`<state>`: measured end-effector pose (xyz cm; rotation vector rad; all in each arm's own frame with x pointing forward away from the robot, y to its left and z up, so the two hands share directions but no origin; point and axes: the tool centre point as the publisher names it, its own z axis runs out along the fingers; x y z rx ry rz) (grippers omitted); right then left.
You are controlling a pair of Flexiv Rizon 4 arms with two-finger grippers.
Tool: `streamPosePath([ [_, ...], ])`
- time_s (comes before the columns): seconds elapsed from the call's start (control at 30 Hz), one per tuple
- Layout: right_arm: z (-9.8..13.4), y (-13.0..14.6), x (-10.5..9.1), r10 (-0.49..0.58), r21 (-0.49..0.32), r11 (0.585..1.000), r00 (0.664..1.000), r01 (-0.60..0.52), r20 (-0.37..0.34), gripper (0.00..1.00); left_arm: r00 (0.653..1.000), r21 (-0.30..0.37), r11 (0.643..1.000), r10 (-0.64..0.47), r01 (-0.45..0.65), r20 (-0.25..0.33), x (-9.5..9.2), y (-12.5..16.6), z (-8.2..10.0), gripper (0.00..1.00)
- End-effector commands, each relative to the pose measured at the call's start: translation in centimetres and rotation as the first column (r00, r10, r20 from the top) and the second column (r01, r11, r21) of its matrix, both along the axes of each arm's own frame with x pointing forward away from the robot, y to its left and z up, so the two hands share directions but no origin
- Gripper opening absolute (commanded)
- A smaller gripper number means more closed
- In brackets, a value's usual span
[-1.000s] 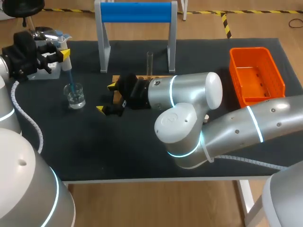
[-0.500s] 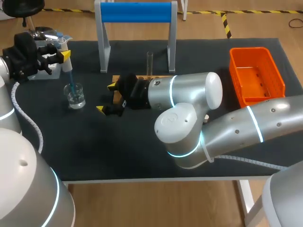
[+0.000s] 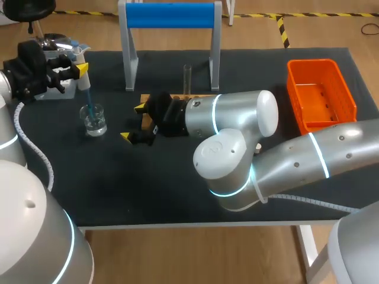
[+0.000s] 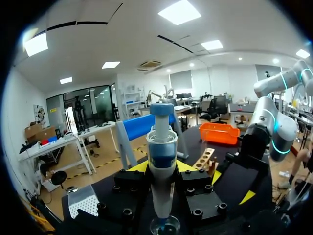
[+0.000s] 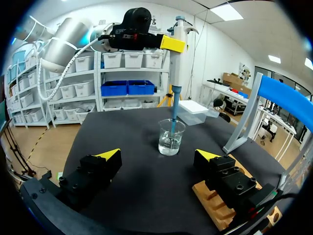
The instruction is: Invert the test tube, pick up the pipette, mount the tip to pipette, aspirate from beaker and dispense into the tube, eject the tip, return the pipette, and cap with the stopper.
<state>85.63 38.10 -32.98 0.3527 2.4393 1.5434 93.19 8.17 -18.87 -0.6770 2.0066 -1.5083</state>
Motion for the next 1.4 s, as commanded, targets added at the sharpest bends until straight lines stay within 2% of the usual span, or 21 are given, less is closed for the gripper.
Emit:
streamPosePath([
  [0.03, 0.0, 0.1, 0.0, -0.002, -0.002, 1.0, 1.0, 0.002, 0.0, 1.0, 1.0, -0.001, 1.0, 0.001, -0.001, 0.003, 0.0, 0.0, -0.1, 0.0],
  [0.33, 0.0, 0.1, 0.0, -0.002, -0.002, 1.0, 1.0, 0.002, 0.0, 1.0, 1.0, -0.001, 1.0, 0.001, -0.001, 0.003, 0.0, 0.0, -0.1, 0.0],
  [0.67, 2.7, -2.3, -1.1, 0.162, 0.032, 0.986, 0.986, -0.161, -0.028, 1.0, 1.0, -0.001, 1.0, 0.001, -0.001, 0.003, 0.0, 0.0, -0.1, 0.0],
  [0.83, 4.8, -4.4, -1.2, 0.204, 0.064, 0.977, 0.978, -0.201, -0.039, 1.0, 1.0, -0.001, 1.0, 0.001, -0.001, 0.003, 0.0, 0.0, -0.1, 0.0],
  [0.93, 6.3, -5.5, -1.1, 0.241, 0.063, 0.969, 0.97, -0.239, -0.035, 1.0, 1.0, -0.001, 1.0, 0.001, -0.001, 0.003, 0.0, 0.0, -0.1, 0.0],
  [1.1, 9.4, -7.1, -0.7, 0.312, 0.108, 0.945, 0.95, -0.309, -0.014, 1.0, 1.0, -0.001, 1.0, 0.001, -0.001, 0.003, 0.0, 0.0, -0.1, 0.0],
  [1.4, 14.0, -8.2, 1.0, 0.421, 0.149, 0.897, 0.907, -0.416, -0.007, 1.0, 1.0, -0.001, 1.0, 0.001, -0.001, 0.003, 0.0, 0.0, -0.1, 0.0],
])
